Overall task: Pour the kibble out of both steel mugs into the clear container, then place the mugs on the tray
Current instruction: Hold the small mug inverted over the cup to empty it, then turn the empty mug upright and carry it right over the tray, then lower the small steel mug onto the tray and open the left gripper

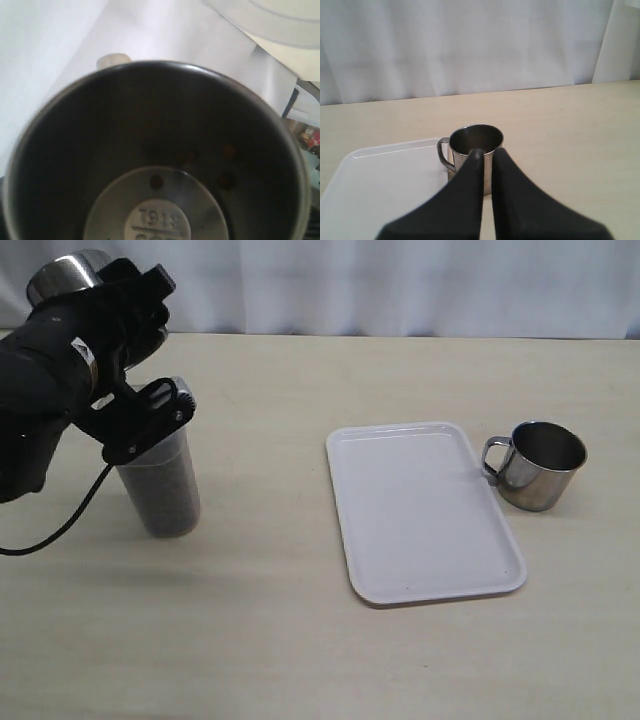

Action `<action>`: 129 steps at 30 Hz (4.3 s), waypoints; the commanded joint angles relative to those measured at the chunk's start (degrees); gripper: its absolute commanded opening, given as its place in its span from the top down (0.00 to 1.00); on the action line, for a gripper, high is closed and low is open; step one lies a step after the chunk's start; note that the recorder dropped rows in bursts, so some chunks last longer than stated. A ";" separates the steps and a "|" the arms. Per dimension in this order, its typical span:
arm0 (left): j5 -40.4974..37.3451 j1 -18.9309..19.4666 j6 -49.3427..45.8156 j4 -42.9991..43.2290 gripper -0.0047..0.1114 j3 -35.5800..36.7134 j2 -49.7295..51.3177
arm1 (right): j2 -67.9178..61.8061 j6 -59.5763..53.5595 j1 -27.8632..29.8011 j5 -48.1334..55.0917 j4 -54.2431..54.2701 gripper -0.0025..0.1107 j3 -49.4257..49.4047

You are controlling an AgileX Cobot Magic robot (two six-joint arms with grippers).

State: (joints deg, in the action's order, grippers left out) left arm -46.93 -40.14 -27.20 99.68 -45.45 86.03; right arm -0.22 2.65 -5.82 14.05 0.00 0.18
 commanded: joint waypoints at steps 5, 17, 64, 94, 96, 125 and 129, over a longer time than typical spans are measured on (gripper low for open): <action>-5.99 -5.28 -0.13 0.27 0.96 0.05 0.25 | 0.22 -0.01 0.39 0.20 0.38 0.94 -0.18; -15.38 -6.59 0.56 0.27 0.96 3.96 0.25 | 0.22 -0.01 0.39 0.20 0.38 0.94 -0.18; 22.73 2.46 23.84 -17.53 0.96 4.66 -21.07 | 0.22 -0.01 0.39 0.20 1.23 0.94 -0.18; 97.95 7.74 40.53 -50.90 0.96 3.95 12.08 | 0.22 -0.01 0.39 0.20 1.23 0.94 -0.18; 99.33 7.74 40.78 -50.57 0.96 1.50 15.49 | 0.22 -0.01 0.39 0.20 1.23 0.94 -0.18; 78.20 1.99 47.66 -67.36 0.96 -30.97 47.64 | 0.22 -0.01 0.39 0.20 1.23 0.94 -0.18; 77.37 2.10 47.80 -67.35 0.96 -32.03 48.95 | 0.22 -0.01 0.39 0.20 1.23 0.94 -0.18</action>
State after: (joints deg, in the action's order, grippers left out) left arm 30.37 -38.03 19.91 33.12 -76.66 134.26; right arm -0.22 2.68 -5.82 14.14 0.99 0.18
